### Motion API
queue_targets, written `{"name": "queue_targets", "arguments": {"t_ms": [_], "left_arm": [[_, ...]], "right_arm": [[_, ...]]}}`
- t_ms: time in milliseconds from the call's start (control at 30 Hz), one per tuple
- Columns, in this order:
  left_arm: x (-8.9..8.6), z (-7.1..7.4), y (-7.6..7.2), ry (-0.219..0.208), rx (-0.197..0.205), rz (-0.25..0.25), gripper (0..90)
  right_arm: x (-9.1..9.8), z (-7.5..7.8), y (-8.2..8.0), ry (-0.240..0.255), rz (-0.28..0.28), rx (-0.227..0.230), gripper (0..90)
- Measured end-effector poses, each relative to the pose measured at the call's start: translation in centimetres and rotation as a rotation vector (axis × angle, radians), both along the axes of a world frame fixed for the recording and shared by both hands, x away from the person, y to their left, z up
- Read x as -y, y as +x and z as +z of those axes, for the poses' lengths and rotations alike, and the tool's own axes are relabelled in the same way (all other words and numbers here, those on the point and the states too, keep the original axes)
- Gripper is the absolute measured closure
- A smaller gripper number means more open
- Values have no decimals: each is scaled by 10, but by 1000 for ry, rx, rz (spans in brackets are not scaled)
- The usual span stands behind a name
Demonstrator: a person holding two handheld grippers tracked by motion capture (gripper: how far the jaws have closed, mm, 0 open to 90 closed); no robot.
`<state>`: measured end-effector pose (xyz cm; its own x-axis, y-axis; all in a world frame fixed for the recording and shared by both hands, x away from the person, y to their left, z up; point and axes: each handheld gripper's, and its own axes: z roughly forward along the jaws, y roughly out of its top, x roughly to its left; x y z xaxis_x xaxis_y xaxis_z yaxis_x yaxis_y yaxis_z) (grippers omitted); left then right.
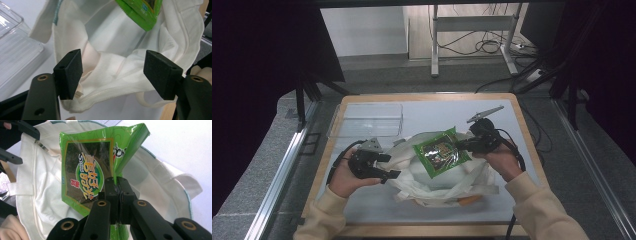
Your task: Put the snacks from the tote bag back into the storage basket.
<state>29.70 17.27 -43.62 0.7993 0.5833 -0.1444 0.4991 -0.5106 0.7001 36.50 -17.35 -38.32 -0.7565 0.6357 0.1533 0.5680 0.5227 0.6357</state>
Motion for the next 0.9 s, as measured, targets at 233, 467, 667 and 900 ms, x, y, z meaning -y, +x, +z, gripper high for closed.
{"name": "queue_targets", "arguments": {"t_ms": [233, 467, 667, 900], "left_arm": [[-5, 3, 2, -10, 5, 8, 312], [-8, 3, 6, -22, 1, 0, 312], [-10, 6, 4, -33, 7, -4, 311], [-4, 10, 1, -23, 18, 1, 311]], "right_arm": [[1, -1, 3, 5, 44, 14, 876], [-3, 2, 9, -15, 76, 29, 876], [-9, 8, 9, -25, 104, 55, 876], [-13, 9, 6, -39, 147, 75, 876]]}}
